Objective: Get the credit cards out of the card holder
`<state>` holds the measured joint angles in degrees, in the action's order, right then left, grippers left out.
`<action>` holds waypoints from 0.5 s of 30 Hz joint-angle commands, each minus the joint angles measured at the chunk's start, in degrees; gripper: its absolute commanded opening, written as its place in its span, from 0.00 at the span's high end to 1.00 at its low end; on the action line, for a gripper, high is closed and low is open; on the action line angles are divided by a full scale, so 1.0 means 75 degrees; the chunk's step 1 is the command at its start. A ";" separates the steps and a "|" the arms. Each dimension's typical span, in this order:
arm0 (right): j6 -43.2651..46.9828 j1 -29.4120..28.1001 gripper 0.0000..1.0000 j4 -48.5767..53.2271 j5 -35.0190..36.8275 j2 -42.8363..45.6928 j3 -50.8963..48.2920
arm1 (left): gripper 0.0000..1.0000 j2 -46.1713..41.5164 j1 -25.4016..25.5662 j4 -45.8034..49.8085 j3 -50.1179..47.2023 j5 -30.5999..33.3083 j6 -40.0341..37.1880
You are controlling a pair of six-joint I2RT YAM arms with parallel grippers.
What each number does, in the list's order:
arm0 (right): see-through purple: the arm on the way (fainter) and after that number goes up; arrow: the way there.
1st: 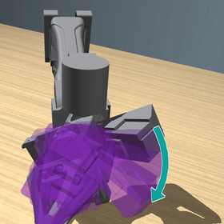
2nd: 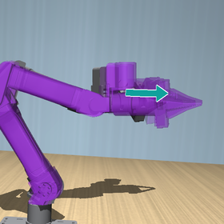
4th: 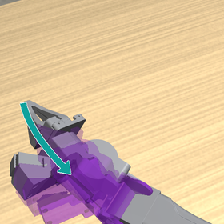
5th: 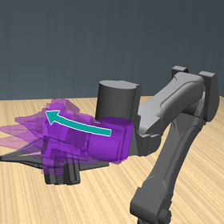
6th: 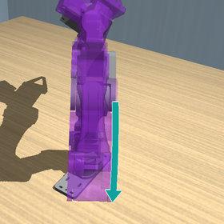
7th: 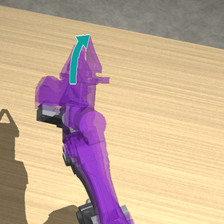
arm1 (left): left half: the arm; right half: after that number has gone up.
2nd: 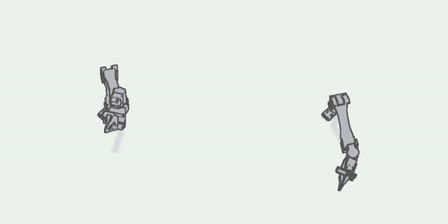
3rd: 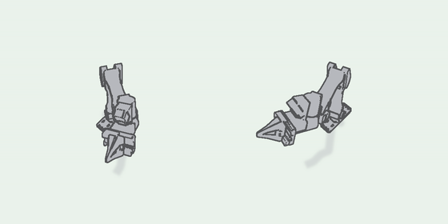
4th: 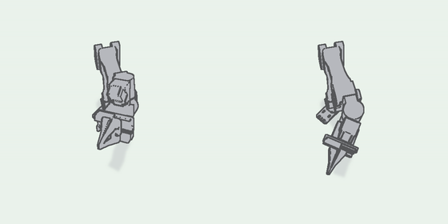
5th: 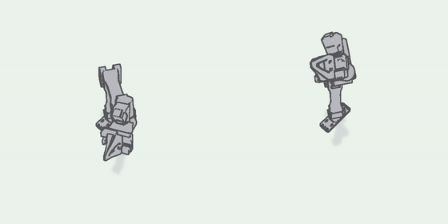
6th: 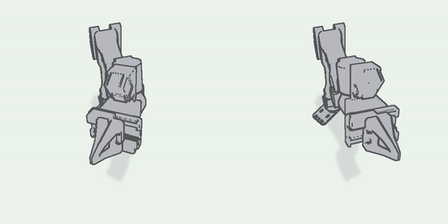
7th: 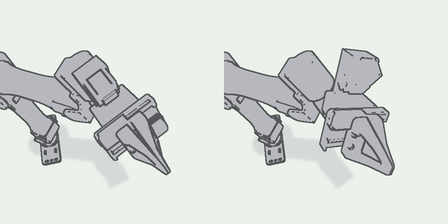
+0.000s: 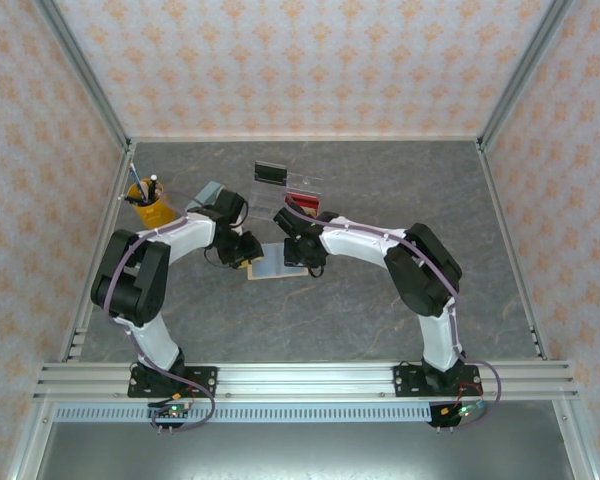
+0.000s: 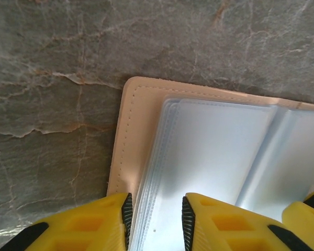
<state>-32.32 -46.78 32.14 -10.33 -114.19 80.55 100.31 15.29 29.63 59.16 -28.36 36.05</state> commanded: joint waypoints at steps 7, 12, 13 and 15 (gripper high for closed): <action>0.0082 0.0033 0.68 0.0095 -0.0319 -0.0389 0.0261 | 0.74 0.0195 0.0048 -0.0174 0.0143 -0.0272 -0.0049; 0.0143 0.0037 0.72 -0.0087 -0.0583 -0.0442 0.0216 | 0.83 0.0229 0.0048 -0.0406 0.0087 -0.0560 -0.0003; 0.0154 0.0042 0.73 -0.0112 -0.0642 -0.0438 0.0209 | 0.84 0.0242 0.0048 -0.0481 0.0070 -0.0667 0.0007; 0.0161 0.0039 0.75 -0.0180 -0.0757 -0.0452 0.0209 | 0.87 0.0257 0.0050 -0.0581 0.0058 -0.0820 0.0033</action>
<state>-31.59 -46.65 31.64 -13.96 -116.01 81.28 101.23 15.29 27.97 59.18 -31.11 36.07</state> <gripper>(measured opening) 0.258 0.141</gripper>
